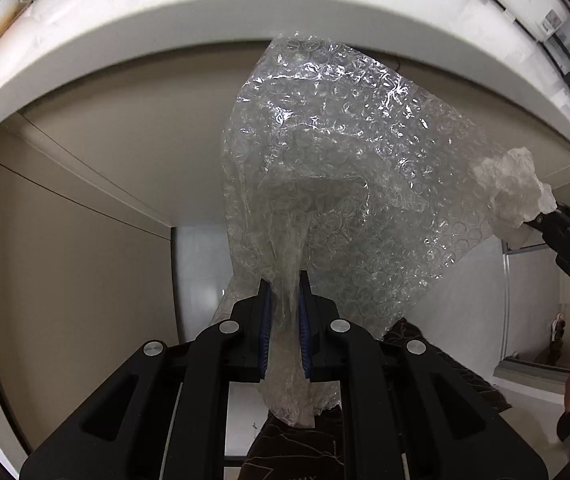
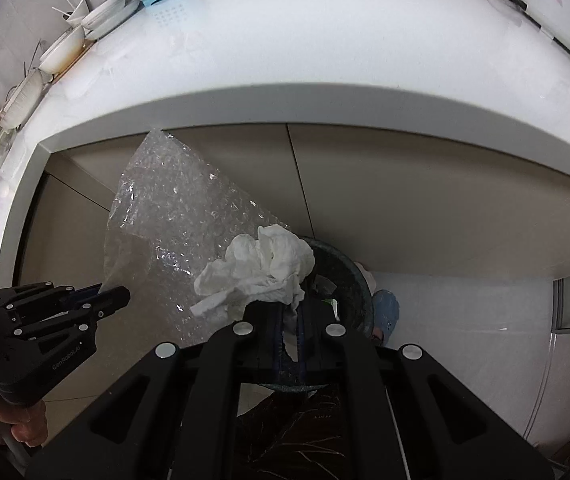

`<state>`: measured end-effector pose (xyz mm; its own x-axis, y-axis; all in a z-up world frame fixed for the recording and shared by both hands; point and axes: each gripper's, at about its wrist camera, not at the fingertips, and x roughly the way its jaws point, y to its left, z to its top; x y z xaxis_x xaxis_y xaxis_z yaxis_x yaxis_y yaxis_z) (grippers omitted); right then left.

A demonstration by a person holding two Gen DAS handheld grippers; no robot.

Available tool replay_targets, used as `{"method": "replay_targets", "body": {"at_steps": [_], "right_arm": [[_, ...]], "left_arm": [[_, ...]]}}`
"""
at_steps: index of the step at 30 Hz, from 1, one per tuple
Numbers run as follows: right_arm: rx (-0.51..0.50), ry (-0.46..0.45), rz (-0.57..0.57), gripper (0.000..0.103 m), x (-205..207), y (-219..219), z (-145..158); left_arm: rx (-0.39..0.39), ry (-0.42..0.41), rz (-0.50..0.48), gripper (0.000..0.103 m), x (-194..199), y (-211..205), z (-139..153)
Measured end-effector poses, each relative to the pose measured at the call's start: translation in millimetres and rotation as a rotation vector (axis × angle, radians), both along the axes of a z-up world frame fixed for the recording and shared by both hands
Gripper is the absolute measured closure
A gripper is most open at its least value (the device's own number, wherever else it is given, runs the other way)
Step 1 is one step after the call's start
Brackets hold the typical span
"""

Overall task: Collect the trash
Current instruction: 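Carry the bubble wrap and tissue with both grippers over the trash bin, then open the left gripper over the bin while the right gripper releases the tissue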

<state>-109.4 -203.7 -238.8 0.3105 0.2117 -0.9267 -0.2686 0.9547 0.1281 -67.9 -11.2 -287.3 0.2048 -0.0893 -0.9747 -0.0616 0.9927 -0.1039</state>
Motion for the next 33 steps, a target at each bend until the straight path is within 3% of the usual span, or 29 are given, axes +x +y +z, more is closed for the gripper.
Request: {"method": "replay_targets", "body": {"at_steps": [12,18,29,33], "right_arm": [[-0.013,0.105,-0.023,0.098,12,-5,-65],[-0.067,0.134,-0.028,0.098,14,-13,-91],[-0.073,0.159,-0.036,0.098,10,-25,-93],[-0.070,0.157,-0.047,0.098,14,-20,-91]], "left_arm": [[0.041,0.098,-0.020,0.092,14,-14,-58],[0.068,0.156,-0.022,0.092,21,-19,-86],[0.071,0.230,-0.095,0.090,35,-40,-116],[0.062,0.213,-0.111,0.076,40,-41,-117]]}}
